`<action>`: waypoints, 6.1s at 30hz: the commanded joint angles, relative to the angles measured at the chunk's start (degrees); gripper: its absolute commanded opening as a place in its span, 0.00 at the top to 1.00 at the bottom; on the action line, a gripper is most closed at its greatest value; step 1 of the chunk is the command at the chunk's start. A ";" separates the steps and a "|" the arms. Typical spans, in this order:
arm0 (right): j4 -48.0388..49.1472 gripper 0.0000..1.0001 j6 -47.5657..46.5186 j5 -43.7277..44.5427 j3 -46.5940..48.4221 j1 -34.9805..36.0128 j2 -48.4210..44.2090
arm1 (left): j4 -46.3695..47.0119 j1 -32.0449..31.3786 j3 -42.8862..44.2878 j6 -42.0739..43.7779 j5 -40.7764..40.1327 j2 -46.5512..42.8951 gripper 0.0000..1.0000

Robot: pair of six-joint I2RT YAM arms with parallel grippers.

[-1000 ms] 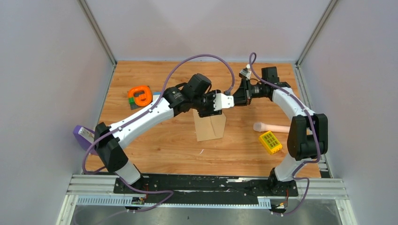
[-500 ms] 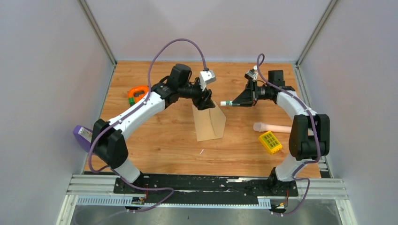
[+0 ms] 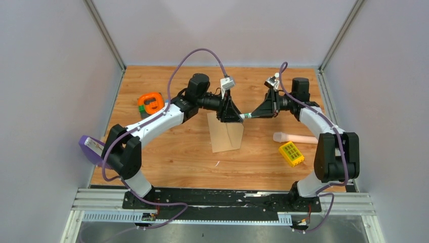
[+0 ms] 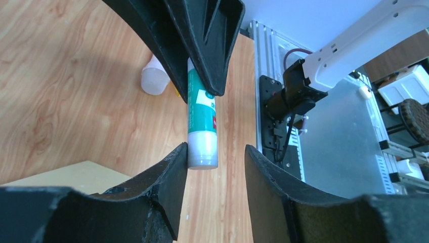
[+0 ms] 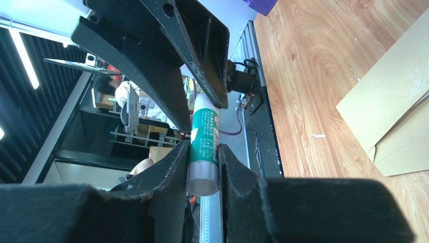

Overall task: Place the letter into the envelope and seal it
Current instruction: Open the solid glue cap from the solid glue, then place the solid glue cap at the center of the board.

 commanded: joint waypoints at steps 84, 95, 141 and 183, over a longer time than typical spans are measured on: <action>-2.25 1.00 -7.68 3.29 -0.85 -7.10 -6.47 | -4.83 4.01 -2.65 3.71 0.64 -2.80 0.92; -3.32 1.00 -8.89 5.16 -1.12 -7.78 -7.44 | -18.58 11.35 -2.62 18.51 -4.79 -3.14 0.92; -3.36 1.00 -8.95 4.44 -1.12 -7.84 -7.84 | -60.45 15.59 10.75 37.60 -54.77 24.92 0.76; -3.36 1.00 -9.18 5.54 -1.47 -8.46 -9.54 | -38.03 17.62 10.97 31.38 -44.77 -20.74 0.00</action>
